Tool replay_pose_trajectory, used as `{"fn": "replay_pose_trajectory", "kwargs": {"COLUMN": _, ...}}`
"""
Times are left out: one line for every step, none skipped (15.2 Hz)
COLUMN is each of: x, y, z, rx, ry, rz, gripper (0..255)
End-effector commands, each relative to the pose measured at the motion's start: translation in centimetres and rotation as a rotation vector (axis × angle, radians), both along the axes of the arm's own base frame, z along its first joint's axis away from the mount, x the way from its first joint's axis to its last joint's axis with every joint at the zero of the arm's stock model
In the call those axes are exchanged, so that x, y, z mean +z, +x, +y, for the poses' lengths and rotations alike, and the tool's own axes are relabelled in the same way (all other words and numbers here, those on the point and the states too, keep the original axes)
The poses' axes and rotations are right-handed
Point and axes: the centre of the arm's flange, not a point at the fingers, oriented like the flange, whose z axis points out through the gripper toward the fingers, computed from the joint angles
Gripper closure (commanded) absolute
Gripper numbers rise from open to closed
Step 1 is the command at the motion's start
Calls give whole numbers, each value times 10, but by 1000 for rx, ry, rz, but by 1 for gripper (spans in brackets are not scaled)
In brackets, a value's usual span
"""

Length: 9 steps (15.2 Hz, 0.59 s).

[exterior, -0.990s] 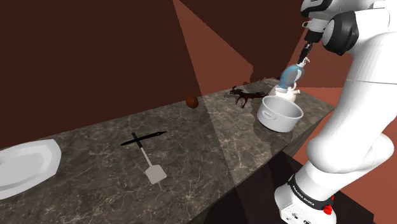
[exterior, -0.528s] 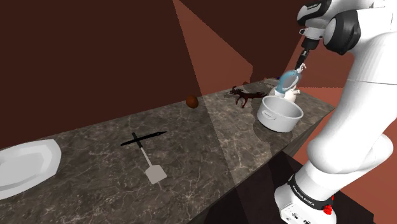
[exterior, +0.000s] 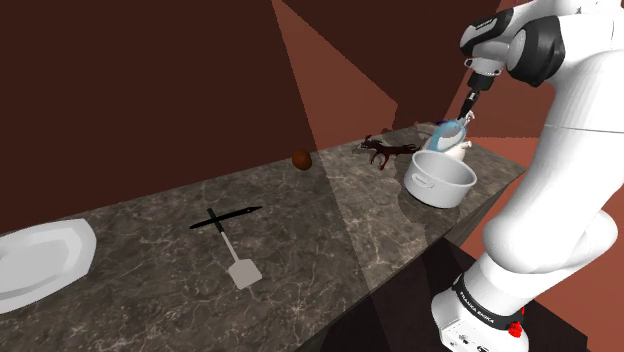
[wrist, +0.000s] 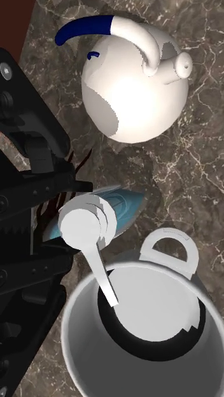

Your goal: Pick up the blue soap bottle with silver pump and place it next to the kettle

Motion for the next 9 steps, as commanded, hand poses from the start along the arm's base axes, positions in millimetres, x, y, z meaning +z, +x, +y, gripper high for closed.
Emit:
{"fn": "replay_pose_trajectory", "kwargs": {"x": -10, "y": 0, "z": 1, "rx": 0, "ry": -1, "rz": -1, "gripper": 255}}
{"fn": "replay_pose_trajectory", "kwargs": {"x": -16, "y": 0, "z": 1, "rx": 0, "ry": -1, "rz": -1, "gripper": 255}}
{"fn": "replay_pose_trajectory", "kwargs": {"x": -21, "y": 0, "z": 1, "rx": 0, "ry": -1, "rz": -1, "gripper": 255}}
{"fn": "replay_pose_trajectory", "kwargs": {"x": -26, "y": 0, "z": 1, "rx": 0, "ry": -1, "rz": -1, "gripper": 255}}
{"fn": "replay_pose_trajectory", "kwargs": {"x": -31, "y": 0, "z": 1, "rx": 0, "ry": -1, "rz": -1, "gripper": 255}}
{"fn": "replay_pose_trajectory", "kwargs": {"x": -37, "y": 0, "z": 1, "rx": 0, "ry": -1, "rz": -1, "gripper": 255}}
{"fn": "replay_pose_trajectory", "kwargs": {"x": -42, "y": 0, "z": 1, "rx": 0, "ry": -1, "rz": -1, "gripper": 255}}
{"fn": "replay_pose_trajectory", "kwargs": {"x": -47, "y": 0, "z": 1, "rx": 0, "ry": -1, "rz": -1, "gripper": 255}}
{"fn": "replay_pose_trajectory", "kwargs": {"x": -55, "y": 0, "z": 1, "rx": 0, "ry": -1, "rz": -1, "gripper": 255}}
